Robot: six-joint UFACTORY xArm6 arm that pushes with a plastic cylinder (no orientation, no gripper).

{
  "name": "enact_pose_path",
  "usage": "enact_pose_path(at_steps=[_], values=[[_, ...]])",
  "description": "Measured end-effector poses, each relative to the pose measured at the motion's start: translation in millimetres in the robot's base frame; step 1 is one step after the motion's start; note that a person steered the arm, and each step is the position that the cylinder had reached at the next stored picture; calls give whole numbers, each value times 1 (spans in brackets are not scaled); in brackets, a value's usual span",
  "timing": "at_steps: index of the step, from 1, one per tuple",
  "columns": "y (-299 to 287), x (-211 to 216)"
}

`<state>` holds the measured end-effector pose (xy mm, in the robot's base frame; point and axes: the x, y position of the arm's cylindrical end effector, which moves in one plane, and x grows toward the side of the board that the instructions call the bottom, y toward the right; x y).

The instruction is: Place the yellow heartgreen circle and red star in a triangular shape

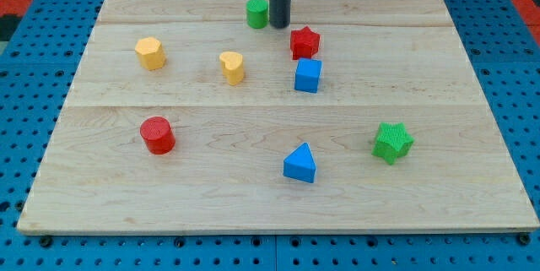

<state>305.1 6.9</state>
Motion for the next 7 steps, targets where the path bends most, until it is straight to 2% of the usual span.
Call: enact_pose_path(at_steps=[1,2,3,4,5,6,7], values=[[41,-34],[41,-83],[-23,-84],[-54,-44],[-56,-7],[-42,-46],[-93,9]])
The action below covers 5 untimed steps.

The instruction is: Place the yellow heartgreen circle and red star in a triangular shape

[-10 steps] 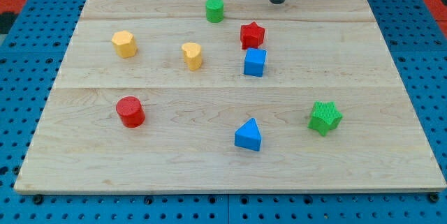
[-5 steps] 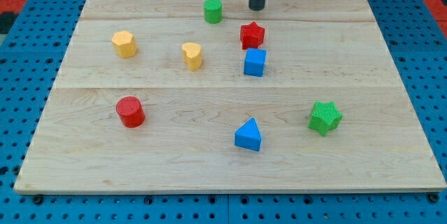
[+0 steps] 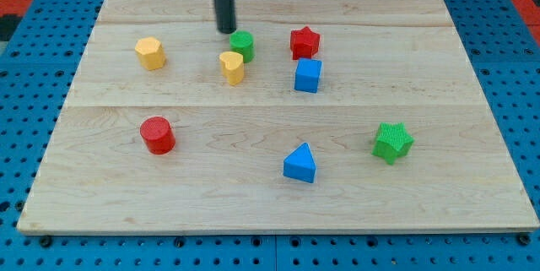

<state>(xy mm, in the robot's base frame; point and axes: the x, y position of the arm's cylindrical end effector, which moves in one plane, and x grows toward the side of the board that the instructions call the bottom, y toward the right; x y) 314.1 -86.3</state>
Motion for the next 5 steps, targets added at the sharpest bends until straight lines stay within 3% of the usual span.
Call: enact_pose_path(at_steps=[1,2,4,5], values=[[-5,49],[34,58],[46,27],[40,71]])
